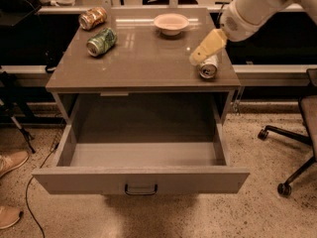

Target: Place 7up can into top drawer

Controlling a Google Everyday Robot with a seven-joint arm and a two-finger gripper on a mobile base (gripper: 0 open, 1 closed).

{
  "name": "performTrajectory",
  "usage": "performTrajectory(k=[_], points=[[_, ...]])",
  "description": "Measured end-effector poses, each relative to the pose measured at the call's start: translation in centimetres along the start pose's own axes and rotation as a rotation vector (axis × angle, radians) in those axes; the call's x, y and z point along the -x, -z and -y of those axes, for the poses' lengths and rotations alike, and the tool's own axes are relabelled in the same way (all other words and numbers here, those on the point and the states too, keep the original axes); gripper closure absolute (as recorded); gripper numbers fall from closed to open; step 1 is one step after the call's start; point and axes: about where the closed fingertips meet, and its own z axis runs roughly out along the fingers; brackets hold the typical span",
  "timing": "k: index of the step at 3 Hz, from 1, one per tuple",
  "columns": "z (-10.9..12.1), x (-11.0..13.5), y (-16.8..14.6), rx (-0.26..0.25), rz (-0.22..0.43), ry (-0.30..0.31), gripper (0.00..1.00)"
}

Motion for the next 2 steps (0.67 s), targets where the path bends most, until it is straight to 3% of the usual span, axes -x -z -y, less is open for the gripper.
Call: performTrajectory(k=[1,2], points=[[0.9,1.7,-2.9,0.001,-0.001,-0.137,0.00],[1.5,2.8,-5.7,0.013,-0.020,-0.217,0.00]])
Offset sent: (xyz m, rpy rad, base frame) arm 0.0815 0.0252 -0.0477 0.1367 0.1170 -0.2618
